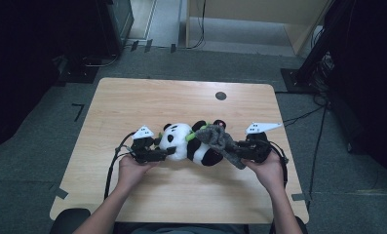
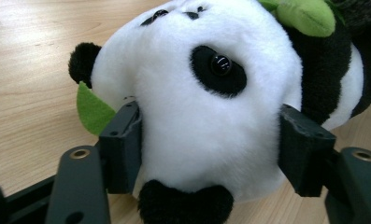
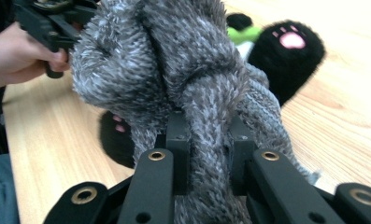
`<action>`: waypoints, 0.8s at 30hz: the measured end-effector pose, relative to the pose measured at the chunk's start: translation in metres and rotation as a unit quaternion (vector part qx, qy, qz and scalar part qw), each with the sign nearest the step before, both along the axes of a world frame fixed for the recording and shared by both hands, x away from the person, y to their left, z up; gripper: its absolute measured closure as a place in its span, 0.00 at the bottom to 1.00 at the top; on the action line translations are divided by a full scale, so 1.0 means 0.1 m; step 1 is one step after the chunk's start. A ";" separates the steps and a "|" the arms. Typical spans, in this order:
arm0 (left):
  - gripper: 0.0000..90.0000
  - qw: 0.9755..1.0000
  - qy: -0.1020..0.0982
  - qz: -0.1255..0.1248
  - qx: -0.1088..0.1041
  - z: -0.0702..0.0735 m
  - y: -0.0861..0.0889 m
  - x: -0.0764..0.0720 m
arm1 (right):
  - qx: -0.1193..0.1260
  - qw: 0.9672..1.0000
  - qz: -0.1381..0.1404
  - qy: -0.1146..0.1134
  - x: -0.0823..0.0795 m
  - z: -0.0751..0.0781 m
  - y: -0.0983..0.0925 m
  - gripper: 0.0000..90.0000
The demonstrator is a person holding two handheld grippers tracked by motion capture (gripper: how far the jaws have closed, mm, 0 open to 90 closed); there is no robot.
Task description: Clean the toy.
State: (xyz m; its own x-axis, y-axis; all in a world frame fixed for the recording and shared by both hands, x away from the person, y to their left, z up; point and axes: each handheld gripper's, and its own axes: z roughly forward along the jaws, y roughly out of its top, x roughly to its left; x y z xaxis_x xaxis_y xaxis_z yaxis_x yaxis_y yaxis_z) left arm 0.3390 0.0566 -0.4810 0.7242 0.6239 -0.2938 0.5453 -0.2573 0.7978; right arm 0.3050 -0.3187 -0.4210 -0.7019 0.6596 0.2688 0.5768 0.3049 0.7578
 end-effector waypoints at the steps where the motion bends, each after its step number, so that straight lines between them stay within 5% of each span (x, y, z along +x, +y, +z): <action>1: 0.34 1.000 -0.001 -0.001 0.000 0.00 0.00 0.00 | -0.001 1.000 -0.002 0.003 0.01 -0.02 -0.01 0.87; 6: 0.29 1.000 -0.001 -0.009 -0.004 -0.01 0.01 0.02 | -0.011 1.000 -0.015 0.009 0.04 -0.07 -0.09 0.88; 13: 0.21 1.000 -0.004 -0.021 -0.006 -0.02 0.01 0.03 | 0.023 0.999 -0.036 -0.012 0.00 0.10 -0.23 0.88; 19: 0.19 1.000 0.003 -0.027 0.000 0.00 0.00 0.06 | 0.033 0.999 0.005 -0.040 -0.11 0.34 0.02 0.88; 24: 0.19 1.000 0.007 -0.030 -0.003 -0.01 0.01 0.08 | 0.021 0.999 0.042 -0.028 -0.13 0.29 0.26 0.88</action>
